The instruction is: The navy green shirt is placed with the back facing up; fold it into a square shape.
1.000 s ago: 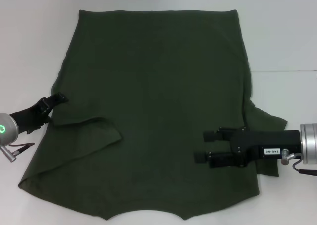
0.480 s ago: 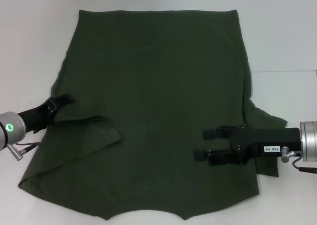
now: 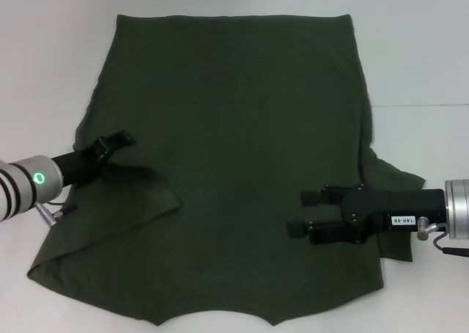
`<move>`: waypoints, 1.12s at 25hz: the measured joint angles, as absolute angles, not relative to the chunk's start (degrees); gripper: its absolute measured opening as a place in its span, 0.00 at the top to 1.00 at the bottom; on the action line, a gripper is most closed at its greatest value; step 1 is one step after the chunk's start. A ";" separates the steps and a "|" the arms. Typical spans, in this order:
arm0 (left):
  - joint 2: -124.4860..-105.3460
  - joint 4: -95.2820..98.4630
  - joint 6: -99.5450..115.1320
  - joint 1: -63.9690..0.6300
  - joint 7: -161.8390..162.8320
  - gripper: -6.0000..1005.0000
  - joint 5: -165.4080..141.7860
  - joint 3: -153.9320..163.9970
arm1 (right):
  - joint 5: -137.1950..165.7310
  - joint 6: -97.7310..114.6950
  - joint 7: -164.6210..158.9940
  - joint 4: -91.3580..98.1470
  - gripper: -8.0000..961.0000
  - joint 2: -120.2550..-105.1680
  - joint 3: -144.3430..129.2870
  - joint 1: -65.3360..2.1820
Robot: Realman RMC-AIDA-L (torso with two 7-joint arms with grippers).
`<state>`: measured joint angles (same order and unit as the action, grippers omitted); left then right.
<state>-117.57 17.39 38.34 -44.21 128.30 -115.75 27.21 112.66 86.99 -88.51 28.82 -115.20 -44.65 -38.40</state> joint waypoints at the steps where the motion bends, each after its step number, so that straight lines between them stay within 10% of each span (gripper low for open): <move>1: -117.73 17.33 38.00 -44.49 128.34 0.10 -115.75 27.45 | 112.62 87.00 -88.50 28.83 0.05 -115.17 -44.65 -38.36; 28: -118.39 25.55 63.48 -44.03 119.61 0.10 -107.68 28.03 | 112.49 87.45 -89.14 28.83 0.05 -115.01 -42.43 -37.68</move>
